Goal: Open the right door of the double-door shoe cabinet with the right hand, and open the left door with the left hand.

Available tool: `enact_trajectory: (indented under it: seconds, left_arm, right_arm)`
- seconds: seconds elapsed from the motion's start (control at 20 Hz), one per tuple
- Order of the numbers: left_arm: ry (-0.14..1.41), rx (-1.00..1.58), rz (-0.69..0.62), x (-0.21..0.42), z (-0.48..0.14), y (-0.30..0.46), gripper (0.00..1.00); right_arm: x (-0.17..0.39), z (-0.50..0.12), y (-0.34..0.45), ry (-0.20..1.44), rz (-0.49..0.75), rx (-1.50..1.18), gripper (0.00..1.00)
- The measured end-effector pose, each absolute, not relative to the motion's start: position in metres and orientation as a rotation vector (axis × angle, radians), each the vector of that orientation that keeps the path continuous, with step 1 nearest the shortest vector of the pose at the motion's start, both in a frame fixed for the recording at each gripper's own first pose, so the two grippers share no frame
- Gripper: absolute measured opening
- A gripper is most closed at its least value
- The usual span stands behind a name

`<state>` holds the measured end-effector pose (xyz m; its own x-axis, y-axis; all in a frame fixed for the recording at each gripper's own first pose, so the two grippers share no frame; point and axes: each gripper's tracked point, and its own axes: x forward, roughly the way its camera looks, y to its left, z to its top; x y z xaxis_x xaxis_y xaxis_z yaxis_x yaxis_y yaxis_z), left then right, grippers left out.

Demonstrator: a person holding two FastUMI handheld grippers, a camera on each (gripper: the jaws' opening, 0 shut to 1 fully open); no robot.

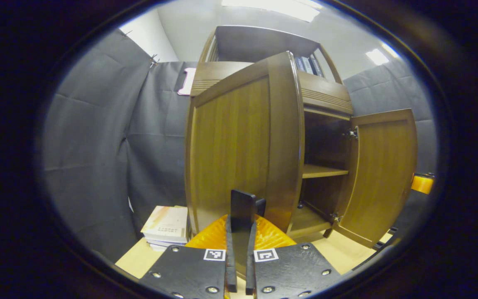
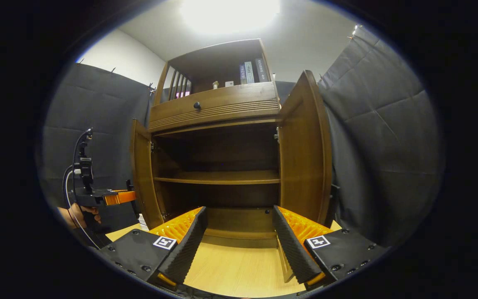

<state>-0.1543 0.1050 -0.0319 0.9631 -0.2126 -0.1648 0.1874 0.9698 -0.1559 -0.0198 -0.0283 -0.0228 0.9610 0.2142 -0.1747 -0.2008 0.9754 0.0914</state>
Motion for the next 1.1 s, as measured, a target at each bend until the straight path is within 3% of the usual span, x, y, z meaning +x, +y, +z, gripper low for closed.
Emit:
enact_trajectory:
  seconds: [0.1,0.2,1.1]
  left_arm:
    - [0.184,-0.142,-0.196,-0.158,-0.034,0.116,0.09]
    - [0.185,-0.145,-0.188,-0.160,-0.038,0.128,0.10]
    - [0.181,-0.154,-0.133,-0.167,-0.062,0.231,0.10]
  right_arm:
    - [-0.017,-0.023,-0.019,0.187,0.226,0.075,0.94]
    - [-0.016,-0.026,-0.008,0.191,0.242,0.078,0.98]
    - [-0.001,-0.027,0.087,0.191,0.340,0.076,0.98]
